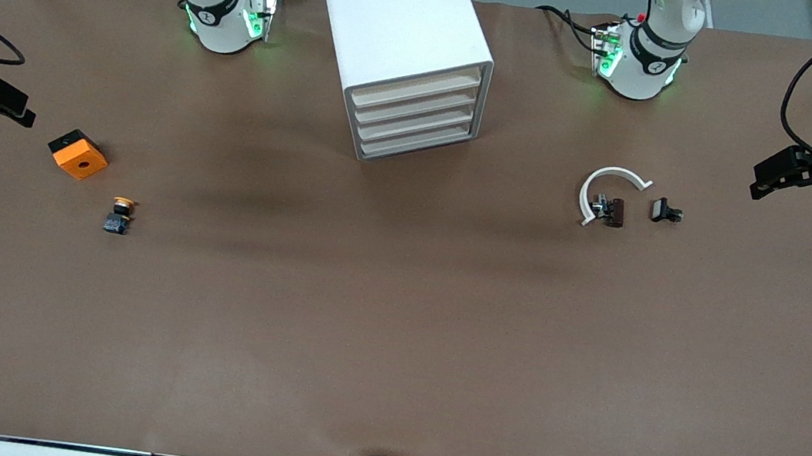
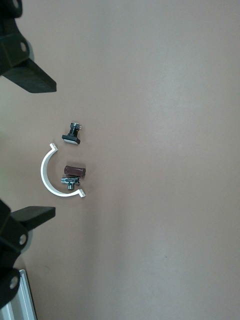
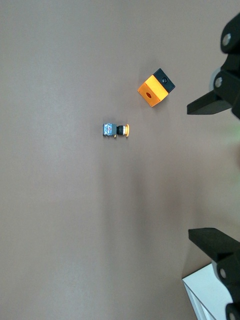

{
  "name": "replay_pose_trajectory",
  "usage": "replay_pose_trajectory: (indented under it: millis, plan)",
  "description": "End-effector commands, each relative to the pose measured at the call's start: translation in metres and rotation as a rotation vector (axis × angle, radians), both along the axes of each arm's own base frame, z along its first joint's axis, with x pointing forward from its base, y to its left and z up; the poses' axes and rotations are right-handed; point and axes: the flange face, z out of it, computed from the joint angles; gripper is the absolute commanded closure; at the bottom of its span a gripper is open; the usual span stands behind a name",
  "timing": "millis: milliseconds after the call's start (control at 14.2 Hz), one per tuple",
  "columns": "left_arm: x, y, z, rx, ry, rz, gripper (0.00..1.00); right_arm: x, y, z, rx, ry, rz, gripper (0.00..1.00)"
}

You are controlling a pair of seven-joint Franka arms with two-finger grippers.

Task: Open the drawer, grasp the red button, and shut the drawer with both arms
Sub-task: 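Reach the left gripper to the white cabinet's drawer handle and grasp it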

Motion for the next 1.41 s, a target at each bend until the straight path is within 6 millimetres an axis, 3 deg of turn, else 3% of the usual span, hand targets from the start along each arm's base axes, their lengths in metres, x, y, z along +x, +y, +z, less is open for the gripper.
replay_pose_trajectory:
  millis: [0,141,423,705,1058,1199,1340]
  plan:
    - [0.002,0.008,0.004,0.015,0.01,0.0,0.0,0.002,0.001,0.005,-0.015,-0.001,-0.007,0.0]
    - [0.003,0.012,0.003,0.015,0.011,0.011,0.0,0.002,0.001,0.005,-0.015,-0.001,-0.007,0.0]
    - [0.027,0.021,-0.017,0.007,0.04,0.025,0.0,0.002,0.002,0.005,-0.015,-0.001,-0.006,0.0]
    - [0.05,0.005,-0.086,-0.051,0.169,0.184,0.0,0.002,0.002,0.005,-0.015,-0.001,-0.006,0.0]
    - [0.067,-0.065,-0.184,0.006,0.33,0.458,0.0,0.002,0.002,0.004,-0.015,0.0,-0.006,0.0]
    - [0.062,-0.095,-0.226,0.054,0.37,0.567,0.0,0.002,0.002,0.004,-0.016,0.0,-0.006,0.0]
    - [0.045,-0.134,-0.256,0.07,0.408,0.647,0.0,0.002,0.002,0.004,-0.016,0.0,-0.006,0.0]
